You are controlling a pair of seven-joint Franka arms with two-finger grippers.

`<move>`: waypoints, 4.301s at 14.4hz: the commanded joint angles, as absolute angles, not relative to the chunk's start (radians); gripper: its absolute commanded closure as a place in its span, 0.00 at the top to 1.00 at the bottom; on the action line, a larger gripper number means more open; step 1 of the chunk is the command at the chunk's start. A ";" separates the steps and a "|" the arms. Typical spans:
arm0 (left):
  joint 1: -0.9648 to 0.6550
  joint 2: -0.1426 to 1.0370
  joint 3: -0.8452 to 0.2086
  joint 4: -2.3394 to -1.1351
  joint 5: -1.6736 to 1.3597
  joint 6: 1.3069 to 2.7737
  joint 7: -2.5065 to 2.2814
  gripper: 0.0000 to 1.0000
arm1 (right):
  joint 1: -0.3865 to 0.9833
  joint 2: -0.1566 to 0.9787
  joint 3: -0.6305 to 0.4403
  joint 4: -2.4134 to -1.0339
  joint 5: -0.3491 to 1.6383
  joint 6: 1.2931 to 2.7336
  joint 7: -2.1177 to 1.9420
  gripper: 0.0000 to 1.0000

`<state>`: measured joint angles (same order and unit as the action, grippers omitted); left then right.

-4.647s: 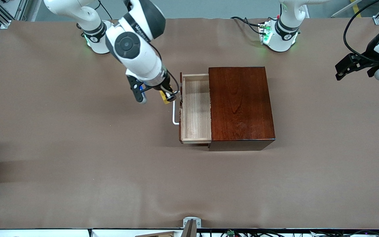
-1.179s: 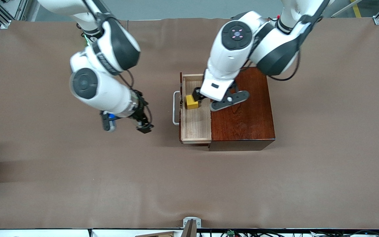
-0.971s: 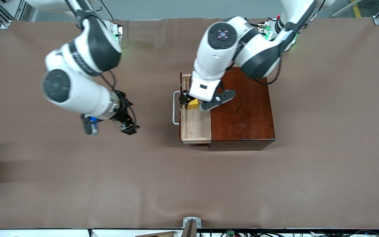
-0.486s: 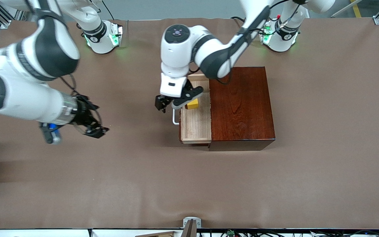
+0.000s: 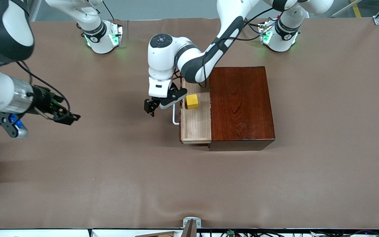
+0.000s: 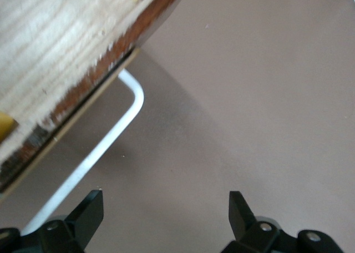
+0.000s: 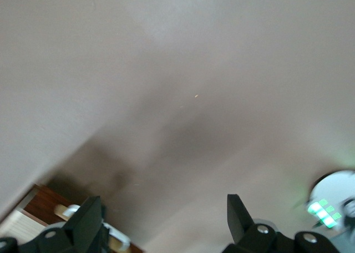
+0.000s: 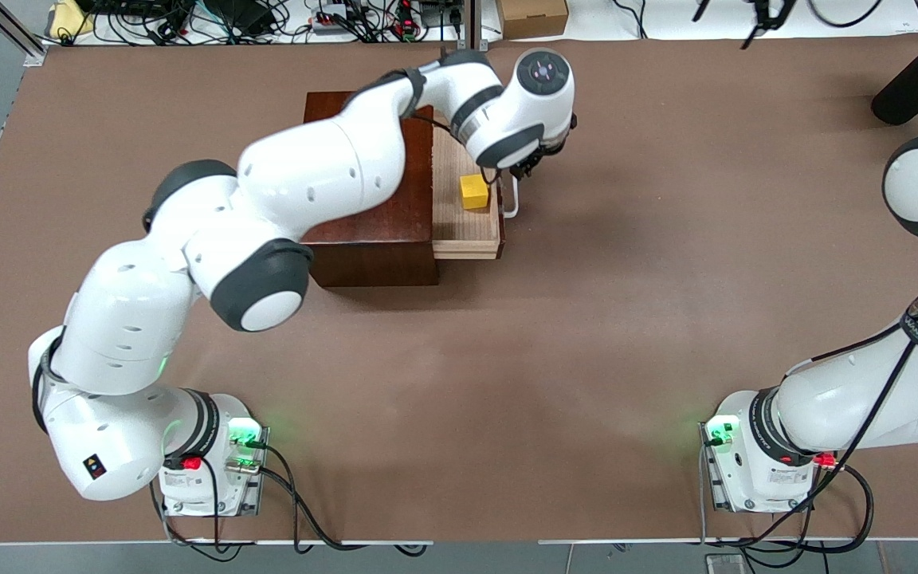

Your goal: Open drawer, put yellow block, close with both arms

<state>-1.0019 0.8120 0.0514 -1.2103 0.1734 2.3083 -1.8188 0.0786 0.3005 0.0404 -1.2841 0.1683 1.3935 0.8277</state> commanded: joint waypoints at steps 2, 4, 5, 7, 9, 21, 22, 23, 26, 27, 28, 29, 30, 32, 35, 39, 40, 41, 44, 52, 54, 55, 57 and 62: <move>-1.060 0.859 0.113 -1.170 0.195 2.324 -1.959 1.00 | 0.060 0.249 0.058 -1.290 0.089 1.353 0.613 1.00; -1.060 0.861 0.110 -1.175 0.195 2.295 -2.015 1.00 | 0.060 0.235 0.057 -1.290 0.051 1.339 0.432 1.00; -1.060 0.861 0.110 -1.175 0.195 2.263 -2.019 1.00 | 0.060 0.226 0.057 -1.290 0.029 1.333 0.325 1.00; -1.058 0.859 0.110 -1.177 0.192 2.206 -2.019 1.00 | 0.048 0.206 0.052 -1.290 0.015 1.324 0.175 1.00; -1.052 0.854 0.110 -1.177 0.190 2.180 -2.016 1.00 | 0.023 0.174 0.051 -1.295 0.015 1.324 0.097 1.00; -0.988 0.802 0.112 -1.186 0.199 1.927 -2.010 1.00 | -0.080 -0.055 0.051 -1.572 0.002 1.433 -0.029 1.00; -0.985 0.802 0.112 -1.187 0.199 1.907 -2.010 1.00 | -0.081 -0.055 0.051 -1.571 0.002 1.437 -0.050 1.00; -0.985 0.802 0.112 -1.187 0.201 1.882 -2.010 1.00 | -0.077 -0.055 0.052 -1.566 0.002 1.437 -0.051 1.00; -0.983 0.802 0.126 -1.187 0.201 1.823 -2.010 1.00 | -0.075 -0.049 0.055 -1.545 0.000 1.436 -0.045 1.00; -0.983 0.802 0.126 -1.187 0.201 1.813 -2.010 1.00 | -0.072 -0.048 0.057 -1.536 0.000 1.434 -0.044 1.00; -0.983 0.802 0.127 -1.187 0.201 1.812 -2.010 1.00 | -0.069 -0.048 0.060 -1.532 0.000 1.433 -0.046 1.00; -0.982 0.802 0.127 -1.189 0.201 1.810 -2.011 1.00 | -0.069 -0.048 0.060 -1.526 0.002 1.428 -0.045 1.00; -0.982 0.802 0.127 -1.189 0.201 1.810 -2.011 1.00 | -0.069 -0.048 0.060 -1.522 0.002 1.428 -0.044 1.00; -0.980 0.802 0.127 -1.190 0.202 1.810 -2.011 1.00 | -0.068 -0.045 0.060 -1.517 0.003 1.436 -0.045 1.00; -0.983 0.804 0.155 -1.190 0.202 1.799 -2.011 1.00 | -0.057 -0.044 0.063 -1.514 0.002 1.434 -0.044 1.00; -0.985 0.807 0.155 -1.190 0.199 1.799 -2.014 1.00 | -0.058 -0.043 0.061 -1.513 0.000 1.437 -0.046 1.00; -0.985 0.805 0.155 -1.189 0.198 1.802 -2.007 1.00 | -0.055 -0.044 0.064 -1.513 0.000 1.437 -0.045 1.00; -0.986 0.805 0.155 -1.184 0.198 1.815 -2.003 1.00 | -0.049 -0.044 0.064 -1.513 0.002 1.437 -0.044 1.00; -0.989 0.790 0.144 -1.180 0.196 1.922 -1.898 1.00 | -0.023 -0.044 0.064 -1.513 0.003 1.437 -0.044 1.00; -0.885 0.482 0.152 -1.213 0.190 1.816 -1.541 1.00 | -0.012 -0.044 0.060 -1.514 0.000 1.424 -0.043 1.00; -0.824 0.416 0.149 -1.213 0.186 1.743 -1.422 1.00 | -0.012 -0.044 0.060 -1.514 0.000 1.422 -0.043 1.00; -0.796 0.391 0.146 -1.213 0.184 1.708 -1.376 1.00 | -0.014 -0.044 0.058 -1.514 0.000 1.422 -0.043 1.00; -0.743 0.347 0.147 -1.215 0.184 1.622 -1.219 1.00 | -0.014 -0.044 0.055 -1.514 0.000 1.422 -0.043 1.00; -0.596 0.278 0.144 -1.215 0.184 1.536 -0.912 1.00 | -0.015 -0.044 0.055 -1.513 -0.002 1.427 -0.043 1.00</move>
<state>-0.6454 0.3245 0.1601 -1.1815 0.1746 1.5562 -1.0351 -0.0087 -0.0285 0.0520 -1.5088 0.0143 1.4298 -0.0351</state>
